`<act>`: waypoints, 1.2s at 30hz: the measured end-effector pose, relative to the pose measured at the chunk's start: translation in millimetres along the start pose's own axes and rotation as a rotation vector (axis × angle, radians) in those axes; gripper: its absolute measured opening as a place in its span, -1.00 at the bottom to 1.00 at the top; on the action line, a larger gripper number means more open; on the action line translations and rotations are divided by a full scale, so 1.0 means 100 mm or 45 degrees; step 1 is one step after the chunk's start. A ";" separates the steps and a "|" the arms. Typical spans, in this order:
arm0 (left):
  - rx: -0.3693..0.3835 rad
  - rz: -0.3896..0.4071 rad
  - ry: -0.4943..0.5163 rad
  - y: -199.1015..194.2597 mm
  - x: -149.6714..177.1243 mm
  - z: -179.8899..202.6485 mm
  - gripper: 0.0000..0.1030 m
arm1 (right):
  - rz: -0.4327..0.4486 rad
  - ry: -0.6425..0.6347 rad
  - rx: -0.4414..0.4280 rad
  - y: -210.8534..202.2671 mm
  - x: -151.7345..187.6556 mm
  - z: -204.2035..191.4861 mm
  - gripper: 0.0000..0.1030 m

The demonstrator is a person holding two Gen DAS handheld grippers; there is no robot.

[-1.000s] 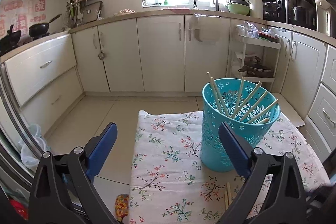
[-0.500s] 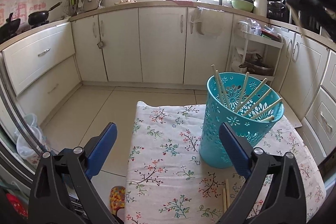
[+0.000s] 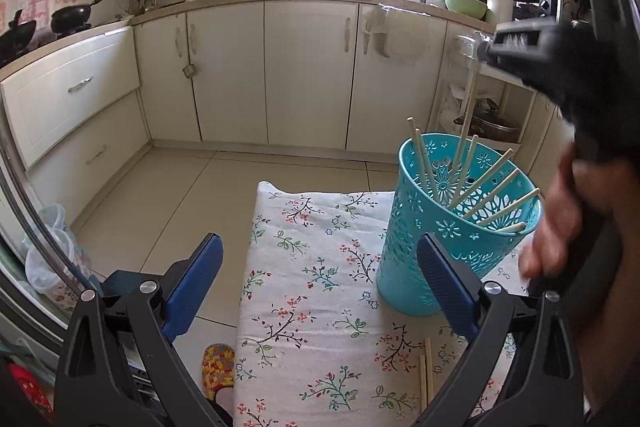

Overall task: Organize utensils
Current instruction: 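Grasp the skewer with the right tool and drop it into the basket, then move the left tool back to the table and grasp a skewer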

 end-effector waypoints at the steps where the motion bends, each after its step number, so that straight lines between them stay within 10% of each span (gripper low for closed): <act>1: -0.001 -0.001 0.001 0.00 0.00 0.00 0.82 | -0.015 -0.015 -0.013 -0.05 0.04 -0.01 -0.86; 13: -0.028 -0.006 0.003 0.00 0.01 -0.05 0.84 | -0.042 -0.043 -0.053 -0.96 0.37 0.19 -0.49; 24: -0.076 -0.027 0.050 0.04 0.10 -0.07 0.85 | -0.510 -0.093 -0.022 -1.17 1.48 0.38 -0.49; 36: -0.090 -0.083 0.049 0.12 0.16 -0.16 0.85 | -0.668 -0.139 -0.057 -1.08 1.80 0.29 -0.49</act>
Point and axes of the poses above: each gripper's, at about its wrist camera, not at the fingertips, and y roughly the way its jaws point, z to its right, x to its underside, the point moved 1 cm from there along y, roughly the way its jaws point, and after that the axes turned 8 degrees about z, right-handed, at the moved point
